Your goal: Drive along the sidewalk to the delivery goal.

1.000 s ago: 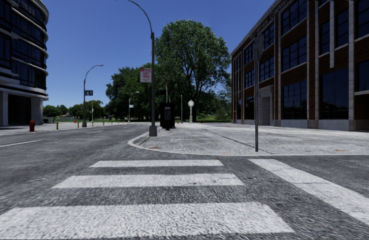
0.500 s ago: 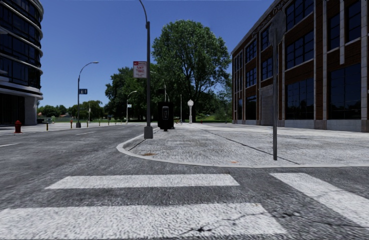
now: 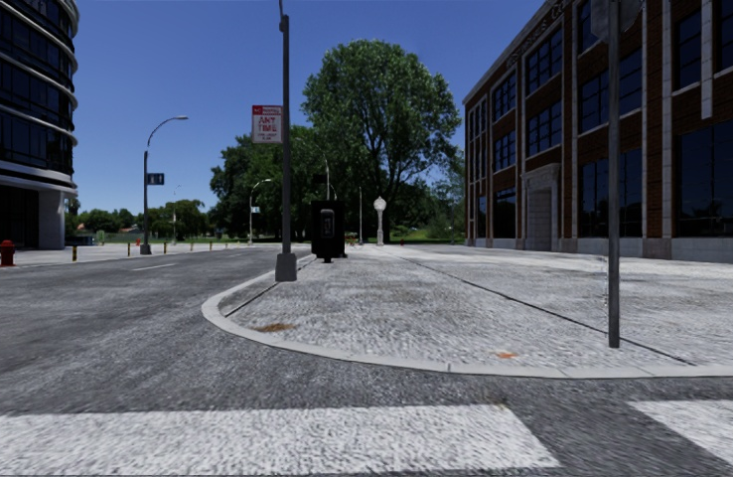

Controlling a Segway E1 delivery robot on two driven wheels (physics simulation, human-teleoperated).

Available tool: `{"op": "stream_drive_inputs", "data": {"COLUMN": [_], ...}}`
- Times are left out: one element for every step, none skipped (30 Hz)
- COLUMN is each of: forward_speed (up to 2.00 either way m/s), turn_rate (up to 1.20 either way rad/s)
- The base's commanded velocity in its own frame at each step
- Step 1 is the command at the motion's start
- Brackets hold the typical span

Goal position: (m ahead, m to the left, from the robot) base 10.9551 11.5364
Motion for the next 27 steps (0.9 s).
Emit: {"op": "stream_drive_inputs", "data": {"forward_speed": [2.00,2.00,2.00,2.00,2.00,2.00,2.00,2.00,2.00,2.00,2.00,2.00,2.00,2.00,2.00,2.00,2.00,2.00,2.00,2.00,2.00,2.00,2.00,2.00,2.00,2.00,2.00], "turn_rate": [0.00,0.00,0.00,0.00,0.00,0.00,0.00,0.00,0.00,0.00,0.00,0.00,0.00,0.00,0.00,0.00,0.00,0.00,0.00,0.00,0.00,0.00,0.00,0.00,0.00,0.00,0.00]}}
